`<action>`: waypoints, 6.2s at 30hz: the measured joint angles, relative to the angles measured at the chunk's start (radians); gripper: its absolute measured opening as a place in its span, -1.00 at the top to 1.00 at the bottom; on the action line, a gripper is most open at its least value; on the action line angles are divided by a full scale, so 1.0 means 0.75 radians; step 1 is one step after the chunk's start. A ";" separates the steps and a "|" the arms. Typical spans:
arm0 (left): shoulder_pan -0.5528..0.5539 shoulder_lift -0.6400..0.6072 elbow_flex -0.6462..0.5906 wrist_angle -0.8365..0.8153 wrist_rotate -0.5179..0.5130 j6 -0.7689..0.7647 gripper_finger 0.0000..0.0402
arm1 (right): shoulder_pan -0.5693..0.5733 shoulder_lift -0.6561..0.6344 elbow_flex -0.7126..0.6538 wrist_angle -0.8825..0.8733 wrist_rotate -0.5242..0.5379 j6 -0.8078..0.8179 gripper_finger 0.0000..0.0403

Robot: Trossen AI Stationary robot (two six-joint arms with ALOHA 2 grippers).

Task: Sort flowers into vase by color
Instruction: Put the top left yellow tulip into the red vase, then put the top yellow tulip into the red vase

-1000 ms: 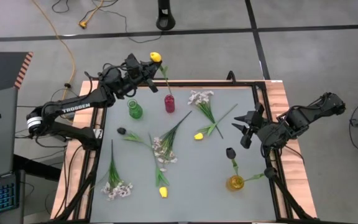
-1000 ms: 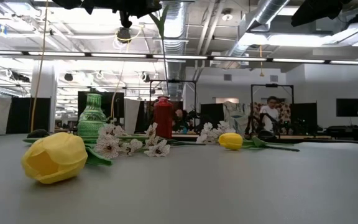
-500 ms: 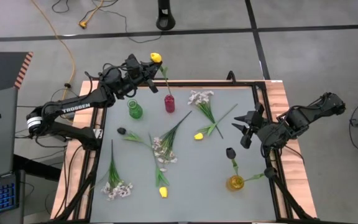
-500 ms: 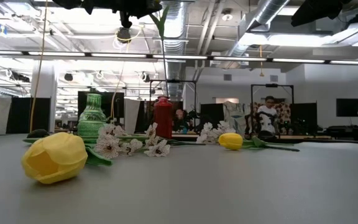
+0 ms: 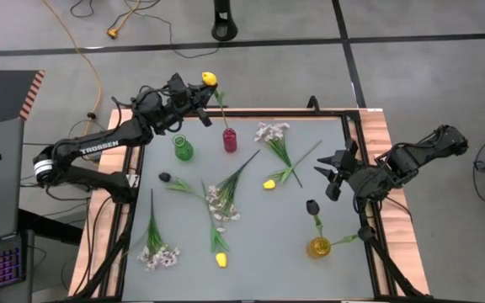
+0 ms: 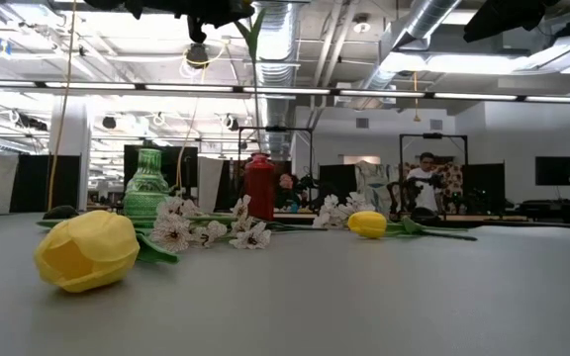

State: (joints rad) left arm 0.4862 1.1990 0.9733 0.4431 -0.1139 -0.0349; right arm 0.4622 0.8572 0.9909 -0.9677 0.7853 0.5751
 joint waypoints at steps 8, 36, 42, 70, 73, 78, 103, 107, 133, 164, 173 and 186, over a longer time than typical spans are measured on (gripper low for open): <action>0.000 -0.007 0.000 -0.016 -0.003 -0.001 1.00 | 0.000 0.000 0.000 -0.001 0.000 0.000 0.28; -0.001 0.164 -0.001 -0.361 -0.003 0.080 0.55 | 0.000 0.000 0.000 0.007 0.000 0.000 0.28; -0.001 0.140 -0.001 -0.510 -0.003 0.079 0.17 | 0.000 0.000 0.000 0.006 0.000 -0.005 0.28; -0.197 -0.099 -0.001 -1.029 0.108 0.205 0.09 | -0.736 0.060 0.000 0.192 -0.698 -0.724 0.28; -0.235 -0.098 -0.001 -1.029 0.110 0.205 0.09 | -0.832 0.111 0.000 0.189 -0.789 -0.788 0.28; -0.282 -0.098 -0.001 -1.028 0.110 0.204 0.09 | -0.960 0.211 0.000 0.178 -0.887 -0.900 0.28; -0.319 -0.098 -0.001 -1.028 0.108 0.191 0.09 | -1.218 0.823 0.000 0.145 -0.957 -1.287 0.28; -0.319 -0.098 -0.001 -1.029 0.108 0.186 0.09 | -1.218 0.927 0.000 0.172 -0.956 -1.328 0.28; -0.319 -0.098 -0.001 -1.035 0.108 0.181 0.09 | -1.218 1.169 -0.001 0.208 -0.955 -1.371 0.61; -0.379 -0.085 -0.001 -0.859 0.216 0.134 0.09 | -1.181 0.365 -0.001 0.438 -0.955 -1.182 0.80; -0.441 0.102 0.001 -0.519 0.203 0.140 0.09 | -1.111 0.251 -0.001 0.737 -0.958 -1.081 0.83; -0.442 0.385 0.001 0.184 0.116 0.135 0.09 | -0.902 0.287 -0.001 0.974 -0.974 -0.996 0.82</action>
State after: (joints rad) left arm 0.1547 1.4881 0.9737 0.5809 -0.0272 0.0666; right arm -0.2141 1.0724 0.9905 -0.2375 0.0545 -0.1722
